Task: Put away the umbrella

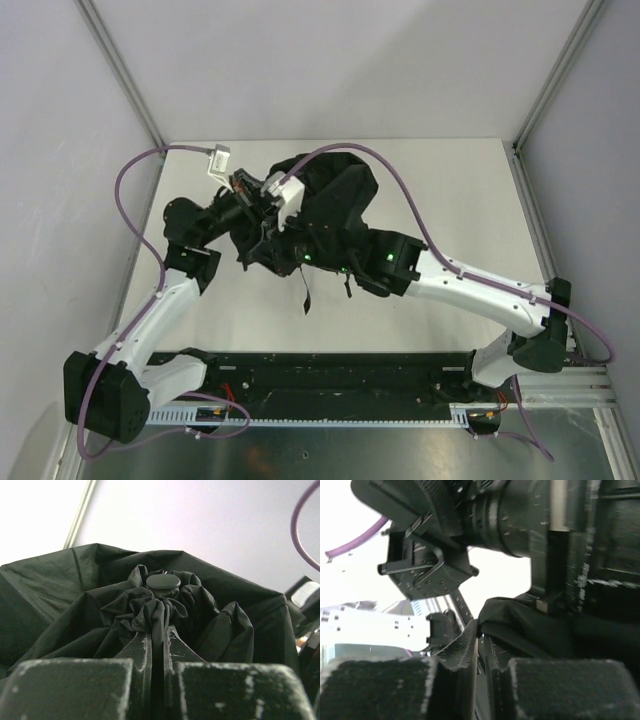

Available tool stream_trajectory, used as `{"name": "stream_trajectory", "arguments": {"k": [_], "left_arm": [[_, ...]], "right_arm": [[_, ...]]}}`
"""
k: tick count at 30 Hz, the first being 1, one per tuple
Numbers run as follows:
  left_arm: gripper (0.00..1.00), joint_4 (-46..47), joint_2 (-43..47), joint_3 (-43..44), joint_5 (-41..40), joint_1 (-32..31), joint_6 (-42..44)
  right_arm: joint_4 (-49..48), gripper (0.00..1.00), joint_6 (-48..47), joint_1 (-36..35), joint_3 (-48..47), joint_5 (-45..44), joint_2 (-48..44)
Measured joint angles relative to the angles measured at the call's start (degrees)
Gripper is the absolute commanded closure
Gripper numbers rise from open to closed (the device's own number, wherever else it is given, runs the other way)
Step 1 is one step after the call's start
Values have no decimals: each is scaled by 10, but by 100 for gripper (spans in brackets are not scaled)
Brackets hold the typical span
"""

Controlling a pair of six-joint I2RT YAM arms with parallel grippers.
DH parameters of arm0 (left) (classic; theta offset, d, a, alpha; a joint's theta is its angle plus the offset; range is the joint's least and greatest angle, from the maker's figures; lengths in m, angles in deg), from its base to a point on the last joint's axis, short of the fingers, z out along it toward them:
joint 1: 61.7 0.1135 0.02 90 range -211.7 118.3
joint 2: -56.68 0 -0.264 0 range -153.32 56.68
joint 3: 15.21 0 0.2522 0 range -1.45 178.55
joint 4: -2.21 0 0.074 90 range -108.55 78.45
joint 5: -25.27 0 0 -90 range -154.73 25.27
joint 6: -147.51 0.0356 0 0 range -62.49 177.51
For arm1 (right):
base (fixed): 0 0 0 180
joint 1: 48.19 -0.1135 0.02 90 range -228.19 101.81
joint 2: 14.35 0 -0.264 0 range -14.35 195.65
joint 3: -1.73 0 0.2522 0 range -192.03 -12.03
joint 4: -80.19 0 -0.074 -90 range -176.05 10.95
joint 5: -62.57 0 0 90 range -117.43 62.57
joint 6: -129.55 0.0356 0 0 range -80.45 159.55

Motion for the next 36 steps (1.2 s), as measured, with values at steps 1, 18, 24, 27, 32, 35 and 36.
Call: {"name": "stream_trajectory", "arguments": {"k": [1,18,24,27,32,35,36], "left_arm": [[100,3,2,0,9,0,0],[100,24,11,8,134,0,55],[100,24,12,9,162,-2,61],[100,24,18,11,176,-3,65],[100,26,43,16,197,-14,68],[100,30,58,17,208,-19,72],[100,30,60,18,211,-21,74]], "right_arm": [[7,67,-2,2,-13,24,12],[125,8,-16,2,87,143,-324],[148,3,-33,31,123,14,-377],[147,1,-51,58,157,0,-367],[138,1,-78,110,191,47,-334],[124,1,-90,143,217,91,-334],[115,1,-93,156,227,112,-337]]}}
